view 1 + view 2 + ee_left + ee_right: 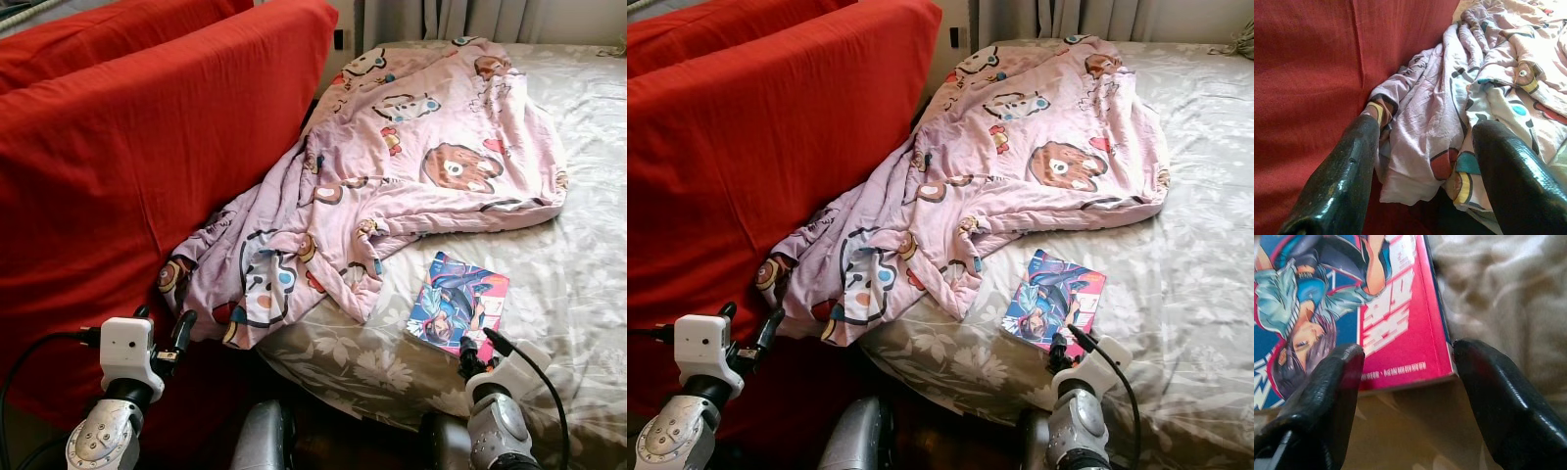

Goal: Clean up the room

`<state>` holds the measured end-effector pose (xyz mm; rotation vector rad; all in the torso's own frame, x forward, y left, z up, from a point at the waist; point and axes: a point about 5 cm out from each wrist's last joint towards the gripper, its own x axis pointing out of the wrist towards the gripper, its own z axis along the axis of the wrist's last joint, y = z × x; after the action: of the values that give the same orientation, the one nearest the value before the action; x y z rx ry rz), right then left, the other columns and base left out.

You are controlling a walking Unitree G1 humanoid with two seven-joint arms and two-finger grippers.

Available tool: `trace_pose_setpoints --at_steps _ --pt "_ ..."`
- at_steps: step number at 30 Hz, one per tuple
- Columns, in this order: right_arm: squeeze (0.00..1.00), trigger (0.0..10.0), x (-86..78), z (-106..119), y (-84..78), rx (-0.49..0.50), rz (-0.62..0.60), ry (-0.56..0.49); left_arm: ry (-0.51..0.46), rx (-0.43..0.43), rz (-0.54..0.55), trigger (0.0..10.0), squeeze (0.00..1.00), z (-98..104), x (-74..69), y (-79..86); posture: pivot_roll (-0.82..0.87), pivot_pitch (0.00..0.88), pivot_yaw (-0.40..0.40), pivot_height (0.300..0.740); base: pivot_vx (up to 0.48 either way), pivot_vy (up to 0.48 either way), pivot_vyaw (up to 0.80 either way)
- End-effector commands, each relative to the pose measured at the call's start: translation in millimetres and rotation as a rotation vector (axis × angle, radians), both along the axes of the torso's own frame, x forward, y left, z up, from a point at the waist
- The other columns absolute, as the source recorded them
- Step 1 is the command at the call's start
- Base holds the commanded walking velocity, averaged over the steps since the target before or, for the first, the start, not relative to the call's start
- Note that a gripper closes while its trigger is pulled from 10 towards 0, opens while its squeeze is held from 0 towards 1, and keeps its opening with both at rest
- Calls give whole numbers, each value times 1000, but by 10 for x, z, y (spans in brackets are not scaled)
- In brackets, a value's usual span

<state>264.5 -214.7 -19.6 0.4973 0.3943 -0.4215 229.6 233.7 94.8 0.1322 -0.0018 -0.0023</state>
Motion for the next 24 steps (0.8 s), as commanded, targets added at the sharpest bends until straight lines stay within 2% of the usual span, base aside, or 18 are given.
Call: trace_pose_setpoints --at_steps 1,8,11,16,19,24 --pt "0 10000 -71 -78 35 30 -17 40 7 19 16 10000 0 5 -5 75 212 75 118 581 0 0 0" --pt "0 10000 -107 -114 33 70 -46 56 7 28 18 10000 0 6 -11 84 218 73 119 581 0 0 0" --pt "0 10000 -105 -134 62 215 -82 20 9 57 6 10000 0 12 -13 77 226 74 120 581 0 0 0" --pt "0 10000 -88 -129 94 256 -74 0 8 57 1 10000 0 15 -11 66 229 75 124 581 0 0 0" --pt "0 10000 -7 -82 184 320 -42 -47 7 55 -1 10000 0 23 -14 57 237 78 131 581 0 0 0" --pt "0 10000 98 7 180 357 -50 -102 8 63 4 10000 0 28 -17 79 243 79 135 581 0 0 0"
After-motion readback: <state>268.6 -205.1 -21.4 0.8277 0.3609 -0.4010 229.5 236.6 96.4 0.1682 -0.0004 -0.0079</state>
